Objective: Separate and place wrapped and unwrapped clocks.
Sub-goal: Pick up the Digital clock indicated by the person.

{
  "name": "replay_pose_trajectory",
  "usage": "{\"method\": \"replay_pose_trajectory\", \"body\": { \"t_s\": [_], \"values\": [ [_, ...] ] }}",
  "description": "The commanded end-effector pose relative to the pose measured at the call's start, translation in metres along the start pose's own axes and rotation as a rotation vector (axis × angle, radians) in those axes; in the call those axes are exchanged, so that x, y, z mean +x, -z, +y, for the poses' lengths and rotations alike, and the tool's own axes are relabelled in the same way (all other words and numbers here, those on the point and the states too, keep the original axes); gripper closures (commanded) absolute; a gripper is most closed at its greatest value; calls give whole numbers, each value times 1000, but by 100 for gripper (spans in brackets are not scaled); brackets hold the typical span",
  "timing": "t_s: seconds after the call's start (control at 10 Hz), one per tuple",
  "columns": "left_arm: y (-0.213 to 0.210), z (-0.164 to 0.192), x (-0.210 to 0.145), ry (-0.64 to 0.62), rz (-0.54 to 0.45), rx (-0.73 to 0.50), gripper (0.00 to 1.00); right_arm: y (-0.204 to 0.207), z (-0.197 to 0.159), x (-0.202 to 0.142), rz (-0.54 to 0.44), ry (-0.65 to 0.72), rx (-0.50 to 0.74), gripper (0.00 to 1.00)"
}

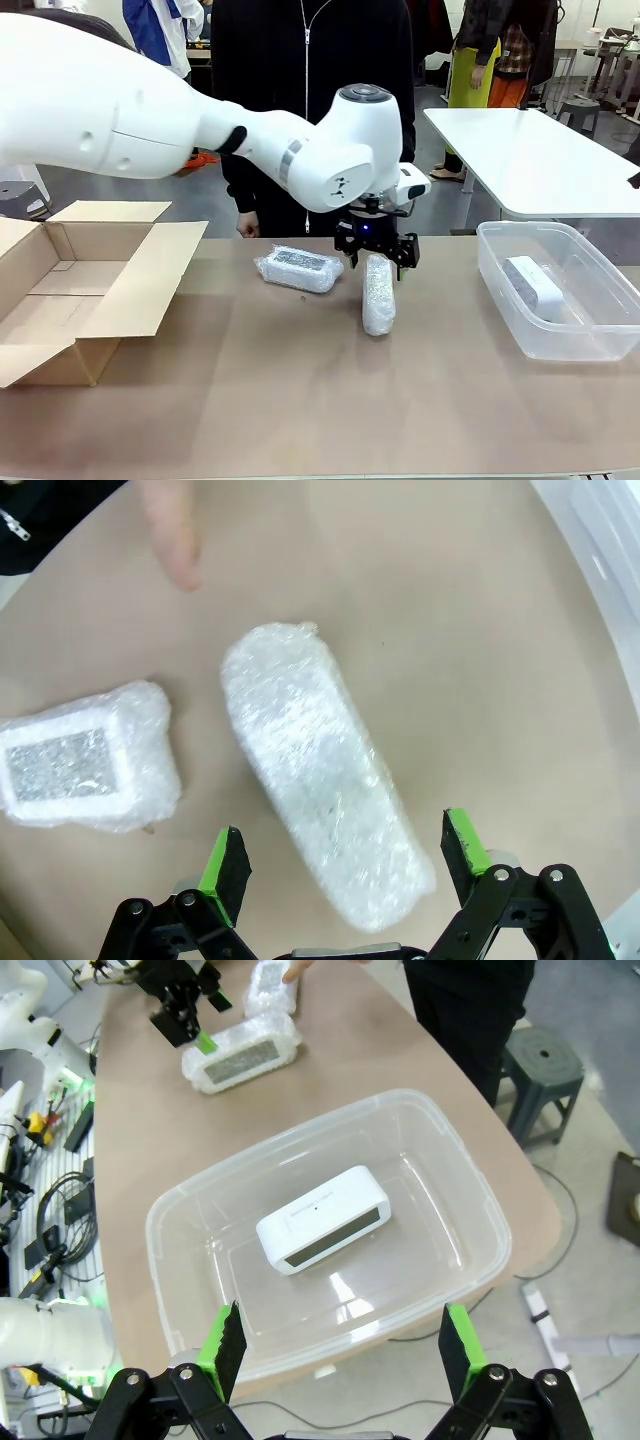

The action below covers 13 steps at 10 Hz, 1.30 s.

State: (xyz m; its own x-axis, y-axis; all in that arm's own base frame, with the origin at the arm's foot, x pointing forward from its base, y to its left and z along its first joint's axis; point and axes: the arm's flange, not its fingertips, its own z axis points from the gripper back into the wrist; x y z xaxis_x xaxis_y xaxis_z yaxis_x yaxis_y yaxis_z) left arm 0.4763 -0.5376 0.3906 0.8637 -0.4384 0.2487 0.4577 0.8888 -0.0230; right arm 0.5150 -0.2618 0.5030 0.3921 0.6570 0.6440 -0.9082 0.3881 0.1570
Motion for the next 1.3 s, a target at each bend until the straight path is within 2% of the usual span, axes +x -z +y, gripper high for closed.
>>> {"method": "replay_pose_trajectory", "body": {
  "t_s": [0.0, 0.3, 0.8, 1.2],
  "values": [
    [13, -5, 15, -46, 23, 39, 0, 2, 1, -1, 1, -9, 3, 0],
    [31, 4, 17, -80, 35, 96, 0, 2, 1, -1, 1, -9, 3, 0],
    [55, 15, 16, -116, 61, 36, 0, 2, 1, -1, 1, -9, 3, 0],
    [57, 18, 16, -127, 50, 28, 0, 2, 1, -1, 1, -9, 3, 0]
  ]
}}
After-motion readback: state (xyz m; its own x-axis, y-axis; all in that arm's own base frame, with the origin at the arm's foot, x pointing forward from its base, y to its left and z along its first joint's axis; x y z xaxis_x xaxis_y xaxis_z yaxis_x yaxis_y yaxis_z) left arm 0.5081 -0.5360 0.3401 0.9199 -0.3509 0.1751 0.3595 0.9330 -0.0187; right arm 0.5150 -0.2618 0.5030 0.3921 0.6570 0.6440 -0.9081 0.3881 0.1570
